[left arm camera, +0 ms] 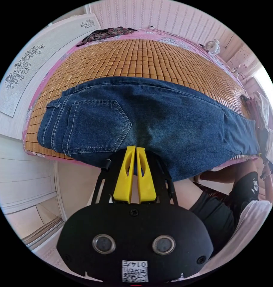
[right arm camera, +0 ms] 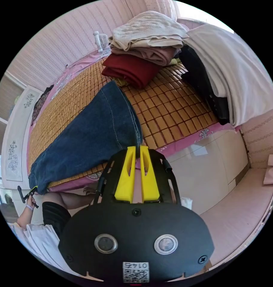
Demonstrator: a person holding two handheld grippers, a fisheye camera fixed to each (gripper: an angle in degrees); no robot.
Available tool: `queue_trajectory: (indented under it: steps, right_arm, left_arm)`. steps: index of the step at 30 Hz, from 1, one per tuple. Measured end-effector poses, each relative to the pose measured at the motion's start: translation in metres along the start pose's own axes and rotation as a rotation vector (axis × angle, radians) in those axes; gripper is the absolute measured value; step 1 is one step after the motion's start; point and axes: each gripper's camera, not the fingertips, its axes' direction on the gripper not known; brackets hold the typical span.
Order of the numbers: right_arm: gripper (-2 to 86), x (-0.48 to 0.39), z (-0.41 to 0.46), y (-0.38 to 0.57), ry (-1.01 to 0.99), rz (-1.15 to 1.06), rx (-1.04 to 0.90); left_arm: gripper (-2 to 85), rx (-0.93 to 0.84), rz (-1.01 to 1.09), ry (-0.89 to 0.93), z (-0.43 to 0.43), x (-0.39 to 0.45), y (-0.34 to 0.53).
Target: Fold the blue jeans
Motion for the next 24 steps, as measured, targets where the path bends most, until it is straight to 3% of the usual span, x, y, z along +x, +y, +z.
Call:
queue_trajectory:
  steps: [4,8,13,16,20,24]
  right_arm:
    - [1.2,0.013,-0.003,0.021,0.117,0.065,0.013]
    - [1.5,-0.010,-0.007,0.016,0.252,-0.028,0.046]
    - [5.7,-0.129,0.004,0.001,0.164,-0.554,0.155]
    - [7.4,-0.210,0.035,-0.003,0.066,-0.808,0.128]
    - [8.3,-0.299,0.080,-0.006,-0.013,-1.039,0.018]
    - [8.1,-0.384,0.116,0.001,-0.075,-1.194,-0.043]
  left_arm:
    - [-0.9,0.029,0.040,0.007,-0.012,0.023,0.012]
    - [-0.6,0.105,0.086,-0.150,-0.032,0.043,0.019]
    - [1.2,0.257,0.293,-0.186,-0.064,0.076,0.011]
    - [5.2,0.316,0.353,-0.075,-0.077,0.096,-0.009]
    - [8.2,0.231,0.437,0.108,-0.064,0.124,-0.052]
    - [9.0,0.143,0.496,0.131,-0.045,0.144,-0.087]
